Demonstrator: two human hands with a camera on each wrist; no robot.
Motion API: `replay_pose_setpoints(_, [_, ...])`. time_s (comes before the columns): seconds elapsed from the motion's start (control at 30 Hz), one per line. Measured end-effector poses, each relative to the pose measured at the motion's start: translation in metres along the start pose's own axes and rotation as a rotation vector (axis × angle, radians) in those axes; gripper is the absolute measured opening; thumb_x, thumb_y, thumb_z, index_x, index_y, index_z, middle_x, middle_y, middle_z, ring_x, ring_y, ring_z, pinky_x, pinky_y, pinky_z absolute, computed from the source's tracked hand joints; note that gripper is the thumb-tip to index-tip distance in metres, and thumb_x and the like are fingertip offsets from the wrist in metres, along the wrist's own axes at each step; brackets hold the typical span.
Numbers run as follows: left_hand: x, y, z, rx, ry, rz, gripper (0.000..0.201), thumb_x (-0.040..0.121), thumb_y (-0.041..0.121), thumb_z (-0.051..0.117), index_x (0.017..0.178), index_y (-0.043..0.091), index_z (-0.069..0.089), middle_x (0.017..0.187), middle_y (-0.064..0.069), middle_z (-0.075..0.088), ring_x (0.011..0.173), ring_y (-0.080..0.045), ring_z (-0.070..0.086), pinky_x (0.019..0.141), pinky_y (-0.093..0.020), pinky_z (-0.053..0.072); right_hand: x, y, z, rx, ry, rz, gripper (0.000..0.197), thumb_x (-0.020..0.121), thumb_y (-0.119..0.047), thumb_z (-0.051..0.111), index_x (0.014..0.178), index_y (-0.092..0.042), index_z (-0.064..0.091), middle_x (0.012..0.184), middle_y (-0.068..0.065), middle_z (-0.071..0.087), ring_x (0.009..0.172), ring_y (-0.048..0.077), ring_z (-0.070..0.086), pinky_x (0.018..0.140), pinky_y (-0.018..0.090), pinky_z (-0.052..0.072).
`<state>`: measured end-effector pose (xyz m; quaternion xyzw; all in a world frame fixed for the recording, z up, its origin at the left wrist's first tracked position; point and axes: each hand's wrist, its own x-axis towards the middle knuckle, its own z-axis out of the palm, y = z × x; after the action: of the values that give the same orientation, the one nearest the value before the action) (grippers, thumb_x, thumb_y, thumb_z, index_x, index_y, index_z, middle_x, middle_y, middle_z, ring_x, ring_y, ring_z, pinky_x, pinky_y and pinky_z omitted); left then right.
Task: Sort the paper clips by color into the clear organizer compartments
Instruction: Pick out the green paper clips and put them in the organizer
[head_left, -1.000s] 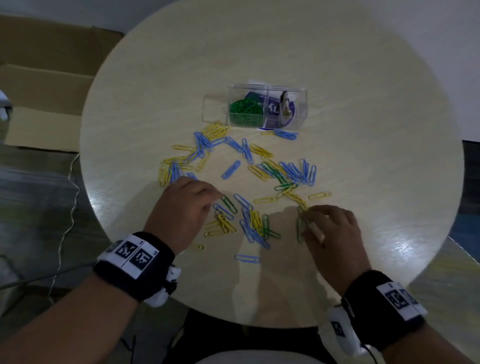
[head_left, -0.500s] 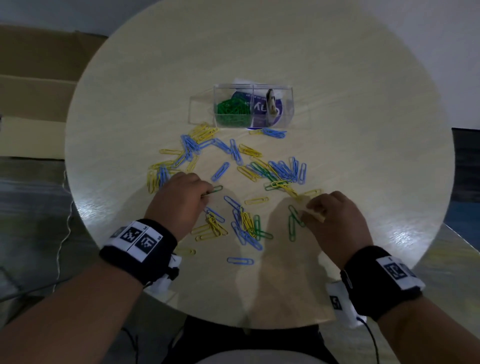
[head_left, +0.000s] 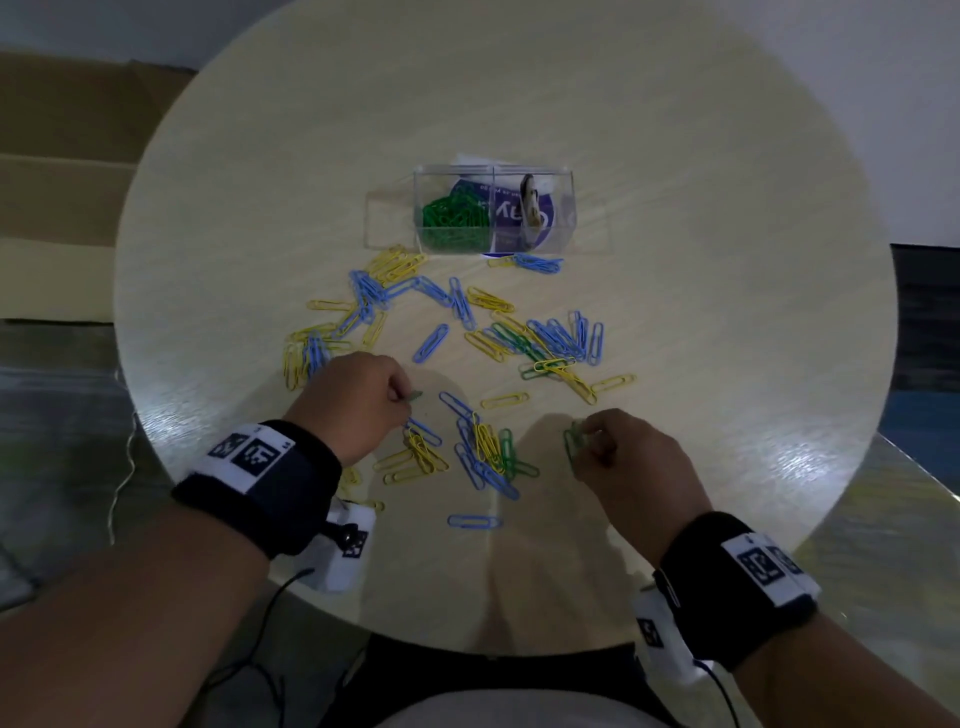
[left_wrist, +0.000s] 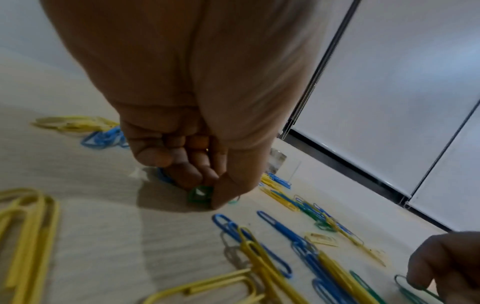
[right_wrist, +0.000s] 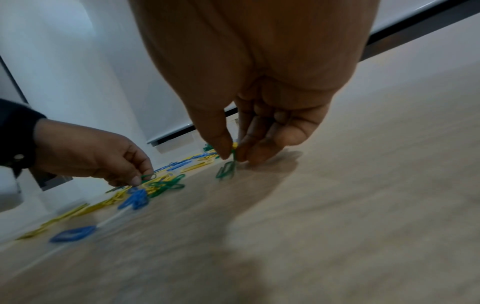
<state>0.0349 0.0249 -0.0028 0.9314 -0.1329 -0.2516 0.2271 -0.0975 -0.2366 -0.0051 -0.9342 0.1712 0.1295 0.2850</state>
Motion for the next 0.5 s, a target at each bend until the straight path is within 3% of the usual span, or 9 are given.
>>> replay_pose_setpoints(0.13, [-0.010, 0.018, 0.011, 0.061, 0.098, 0.290, 0.011, 0.078, 0.011, 0.069, 0.085, 0.019, 0.068, 0.088, 0.002, 0.057, 0.087, -0.020, 0.056, 0.081, -0.035, 0.045, -0.002, -0.003, 0.007, -0.069, -0.013, -0.075, 0.016, 0.075, -0.026, 0.069, 0.089, -0.020, 0.062, 0.086, 0.003, 0.062, 0.085, 0.030, 0.060, 0.069, 0.033, 0.044])
replay_pose_setpoints(0.27, [-0.024, 0.031, 0.037, 0.097, -0.014, 0.565, 0.008, 0.084, 0.016, 0.064, 0.088, 0.022, 0.063, 0.100, 0.005, 0.065, 0.096, -0.021, 0.056, 0.086, -0.038, 0.044, 0.000, -0.003, 0.007, -0.082, -0.021, -0.090, 0.012, 0.076, -0.020, 0.069, 0.085, -0.015, 0.062, 0.086, 0.005, 0.055, 0.080, 0.032, 0.058, 0.068, 0.035, 0.046])
replay_pose_setpoints(0.37, [-0.028, 0.014, 0.042, 0.191, 0.006, 0.527, 0.007, 0.084, 0.018, 0.058, 0.089, 0.022, 0.060, 0.096, 0.005, 0.061, 0.092, -0.023, 0.053, 0.080, -0.042, 0.046, 0.002, -0.005, 0.005, -0.173, -0.008, -0.125, 0.010, 0.077, -0.018, 0.063, 0.085, -0.012, 0.062, 0.084, 0.011, 0.060, 0.080, 0.037, 0.060, 0.067, 0.038, 0.048])
replay_pose_setpoints(0.5, [-0.027, -0.001, 0.023, 0.169, 0.190, 0.429, 0.007, 0.082, 0.016, 0.061, 0.087, 0.019, 0.065, 0.088, 0.002, 0.063, 0.085, -0.024, 0.054, 0.084, -0.039, 0.046, 0.006, -0.003, -0.002, -0.203, -0.003, -0.095, 0.014, 0.077, -0.020, 0.060, 0.089, -0.015, 0.065, 0.088, 0.009, 0.065, 0.084, 0.035, 0.061, 0.069, 0.036, 0.049])
